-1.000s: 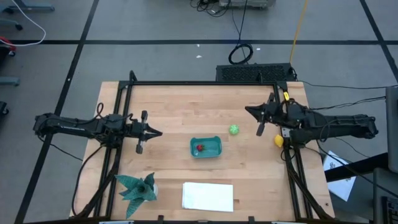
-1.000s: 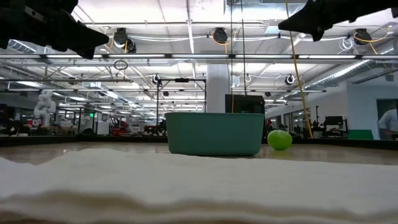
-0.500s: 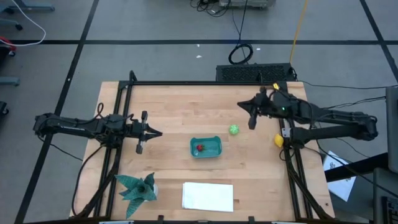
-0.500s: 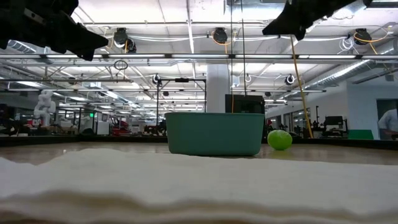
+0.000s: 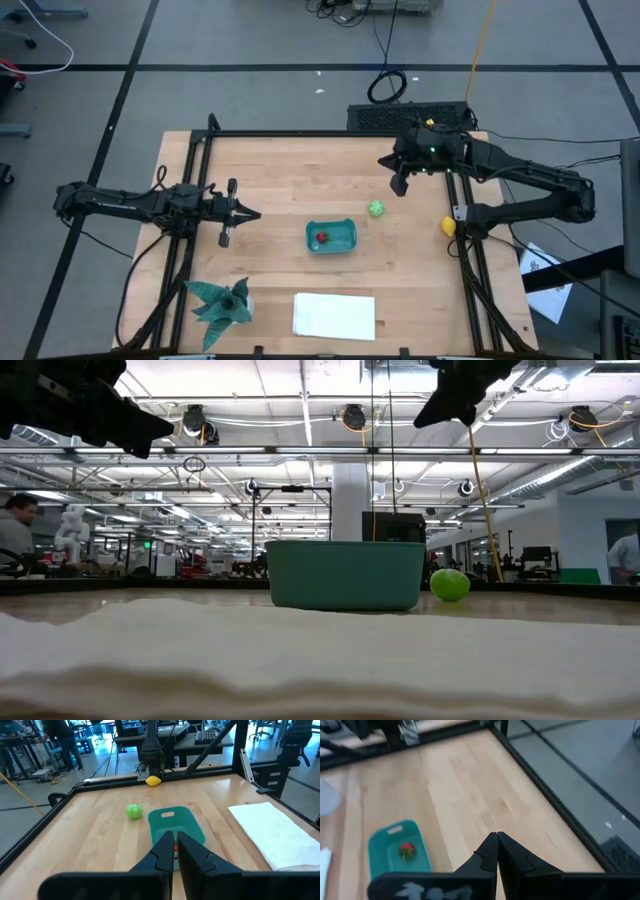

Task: Pick and placing Produce into tupperware
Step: Put the green cabbage into the blue bin

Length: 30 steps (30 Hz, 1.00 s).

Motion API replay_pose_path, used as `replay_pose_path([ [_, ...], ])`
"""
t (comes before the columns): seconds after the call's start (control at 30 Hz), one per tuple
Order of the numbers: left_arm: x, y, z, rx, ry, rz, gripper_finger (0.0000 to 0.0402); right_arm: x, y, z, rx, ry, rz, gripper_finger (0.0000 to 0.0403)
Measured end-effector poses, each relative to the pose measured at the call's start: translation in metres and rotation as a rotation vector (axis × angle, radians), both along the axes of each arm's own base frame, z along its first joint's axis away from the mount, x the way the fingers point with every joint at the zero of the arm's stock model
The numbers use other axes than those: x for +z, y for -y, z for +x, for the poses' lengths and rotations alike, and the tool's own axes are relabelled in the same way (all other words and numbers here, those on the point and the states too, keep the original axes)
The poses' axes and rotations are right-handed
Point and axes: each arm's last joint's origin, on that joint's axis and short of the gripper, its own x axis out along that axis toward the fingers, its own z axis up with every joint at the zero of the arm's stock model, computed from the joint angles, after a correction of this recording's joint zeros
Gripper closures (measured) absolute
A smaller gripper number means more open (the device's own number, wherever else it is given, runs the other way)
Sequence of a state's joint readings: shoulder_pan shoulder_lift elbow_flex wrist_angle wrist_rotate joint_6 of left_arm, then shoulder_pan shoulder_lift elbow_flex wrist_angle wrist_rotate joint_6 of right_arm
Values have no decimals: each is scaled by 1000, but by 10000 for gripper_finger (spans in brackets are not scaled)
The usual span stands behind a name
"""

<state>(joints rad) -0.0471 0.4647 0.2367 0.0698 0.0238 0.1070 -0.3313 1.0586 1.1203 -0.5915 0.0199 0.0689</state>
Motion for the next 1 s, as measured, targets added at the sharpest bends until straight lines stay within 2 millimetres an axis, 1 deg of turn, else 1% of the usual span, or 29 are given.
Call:
replay_pose_path([
  [0.23,0,0,0,0,0,0,376,-2,9,13,32,-143,103,403],
  [0.6,-2,0,0,0,-19,3,376,-12,15,30,95,-299,212,403],
  [0.77,-2,0,0,0,-23,3,376,-23,24,34,74,-383,259,403],
  [0.9,-2,0,0,0,-23,3,376,-33,27,39,97,-434,311,403],
  [1.0,-2,0,0,0,-23,2,376,-38,29,43,107,-454,315,403],
])
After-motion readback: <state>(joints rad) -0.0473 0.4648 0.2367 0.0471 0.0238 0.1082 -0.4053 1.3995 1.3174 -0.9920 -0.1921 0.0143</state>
